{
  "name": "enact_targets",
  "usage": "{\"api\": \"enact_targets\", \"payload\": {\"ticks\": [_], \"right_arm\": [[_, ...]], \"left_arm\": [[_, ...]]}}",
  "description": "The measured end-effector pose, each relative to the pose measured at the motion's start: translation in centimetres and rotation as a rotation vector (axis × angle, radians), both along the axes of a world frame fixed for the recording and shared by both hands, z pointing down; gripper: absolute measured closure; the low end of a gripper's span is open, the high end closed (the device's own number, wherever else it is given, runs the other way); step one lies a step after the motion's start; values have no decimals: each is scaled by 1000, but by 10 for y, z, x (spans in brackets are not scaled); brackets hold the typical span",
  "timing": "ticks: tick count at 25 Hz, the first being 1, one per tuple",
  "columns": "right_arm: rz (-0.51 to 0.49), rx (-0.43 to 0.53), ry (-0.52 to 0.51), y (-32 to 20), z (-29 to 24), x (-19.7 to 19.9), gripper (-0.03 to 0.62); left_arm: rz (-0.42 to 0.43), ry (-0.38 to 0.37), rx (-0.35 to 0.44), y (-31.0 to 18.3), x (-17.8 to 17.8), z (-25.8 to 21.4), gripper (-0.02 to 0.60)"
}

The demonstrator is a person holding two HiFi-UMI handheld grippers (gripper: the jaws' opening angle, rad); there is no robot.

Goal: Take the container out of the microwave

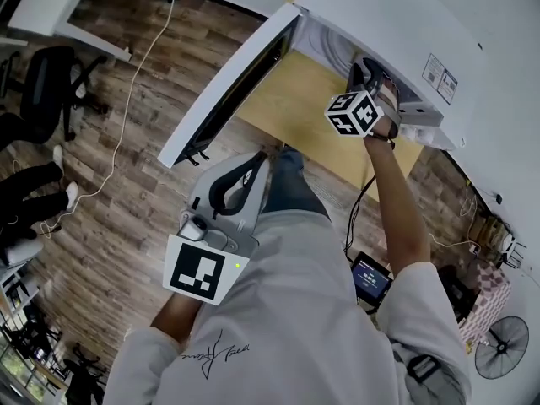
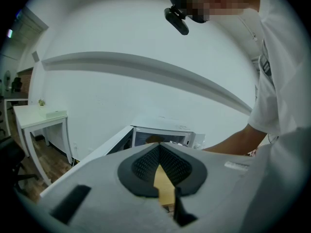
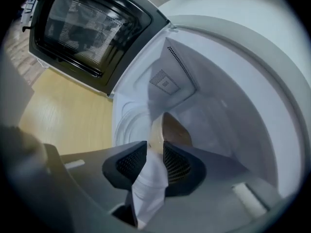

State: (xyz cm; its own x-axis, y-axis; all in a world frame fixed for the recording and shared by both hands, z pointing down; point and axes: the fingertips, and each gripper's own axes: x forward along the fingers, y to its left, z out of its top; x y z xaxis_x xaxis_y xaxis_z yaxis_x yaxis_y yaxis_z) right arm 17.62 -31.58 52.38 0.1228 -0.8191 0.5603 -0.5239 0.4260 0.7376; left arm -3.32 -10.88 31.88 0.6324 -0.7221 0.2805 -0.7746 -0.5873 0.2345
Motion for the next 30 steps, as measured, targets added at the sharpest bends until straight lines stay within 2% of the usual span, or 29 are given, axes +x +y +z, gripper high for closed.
{"api": "enact_targets", "payload": {"ticks": [7,14,26,30], "right_arm": [[-10,-12,39,-19,10,2,461],[20,-4,56,-33,15,11,447],[-54,-3,181,-50,23,8,448],[-71,14,208,-52,20,5,482]], "left_arm": [[1,-15,-28,3,4,8,586],[-40,-27,-41,-1,-8,12,586],[-37,-73,-43,1,-14,21,584],[-52,-63,-48,-1,-16,21,584]]}}
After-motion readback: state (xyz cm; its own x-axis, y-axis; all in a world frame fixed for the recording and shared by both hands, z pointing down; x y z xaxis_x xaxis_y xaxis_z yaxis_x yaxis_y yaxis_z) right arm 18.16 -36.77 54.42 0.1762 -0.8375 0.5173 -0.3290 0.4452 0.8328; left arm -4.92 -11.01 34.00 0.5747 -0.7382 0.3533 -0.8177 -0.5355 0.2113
